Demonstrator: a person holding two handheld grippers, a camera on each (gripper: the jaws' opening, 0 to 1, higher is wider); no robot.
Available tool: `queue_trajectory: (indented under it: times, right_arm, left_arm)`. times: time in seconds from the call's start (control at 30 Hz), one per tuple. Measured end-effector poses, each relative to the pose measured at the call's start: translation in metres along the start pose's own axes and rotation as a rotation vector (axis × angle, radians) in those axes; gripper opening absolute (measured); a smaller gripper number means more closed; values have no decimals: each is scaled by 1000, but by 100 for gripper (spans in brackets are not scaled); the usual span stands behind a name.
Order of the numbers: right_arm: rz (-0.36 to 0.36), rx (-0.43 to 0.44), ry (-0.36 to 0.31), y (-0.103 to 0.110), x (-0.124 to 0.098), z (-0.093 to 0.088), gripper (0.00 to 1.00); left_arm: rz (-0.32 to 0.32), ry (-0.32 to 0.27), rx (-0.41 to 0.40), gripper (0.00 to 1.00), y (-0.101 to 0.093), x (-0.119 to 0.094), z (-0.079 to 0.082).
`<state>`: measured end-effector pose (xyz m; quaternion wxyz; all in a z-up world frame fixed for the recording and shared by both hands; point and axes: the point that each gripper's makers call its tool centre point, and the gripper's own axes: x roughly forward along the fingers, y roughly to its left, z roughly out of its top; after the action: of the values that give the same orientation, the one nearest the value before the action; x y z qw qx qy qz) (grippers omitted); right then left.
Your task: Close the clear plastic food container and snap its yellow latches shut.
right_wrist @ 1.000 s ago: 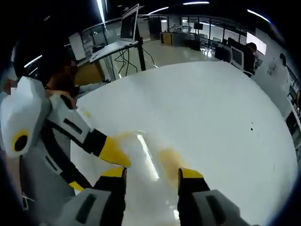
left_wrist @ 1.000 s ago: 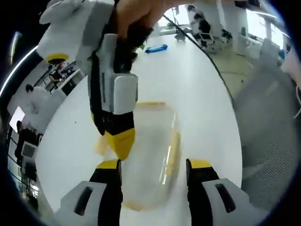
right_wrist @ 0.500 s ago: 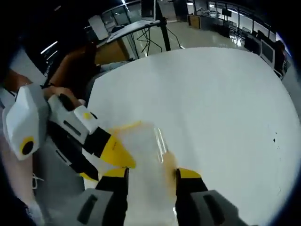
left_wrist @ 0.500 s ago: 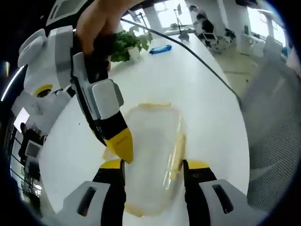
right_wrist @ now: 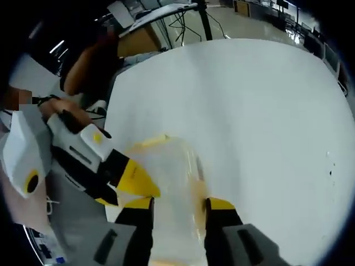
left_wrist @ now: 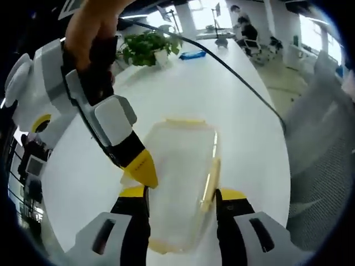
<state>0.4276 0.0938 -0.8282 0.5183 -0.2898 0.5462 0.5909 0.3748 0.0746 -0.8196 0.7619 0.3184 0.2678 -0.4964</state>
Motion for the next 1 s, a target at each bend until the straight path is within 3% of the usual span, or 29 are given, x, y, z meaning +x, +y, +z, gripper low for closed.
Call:
queue_trajectory:
  times: [0.17, 0.2, 0.23, 0.37, 0.5, 0.53, 0.77, 1.0]
  right_arm:
    - [51, 1, 1, 0, 2, -1, 32]
    - [100, -4, 35, 7, 1, -6, 31]
    - [67, -1, 3, 4, 3, -1, 31]
    - [102, 6, -22, 6, 3, -2, 32]
    - [86, -2, -60, 9, 3, -1, 33]
    - [76, 6, -84, 7, 4, 1, 33]
    - [48, -13, -120, 8, 2, 2, 35]
    - [-46, -33, -127, 10, 1, 3, 38]
  left_arm:
    - [1, 0, -9, 44, 1, 0, -1]
    - [9, 6, -17, 44, 3, 0, -2]
    - [6, 0, -12, 44, 3, 0, -2]
    - [9, -19, -10, 43, 2, 0, -2]
    - [77, -36, 16, 42, 1, 3, -2]
    - [111, -74, 21, 41, 4, 5, 2]
    - [105, -63, 29, 42, 1, 2, -1]
    - [96, -37, 32, 42, 0, 2, -1]
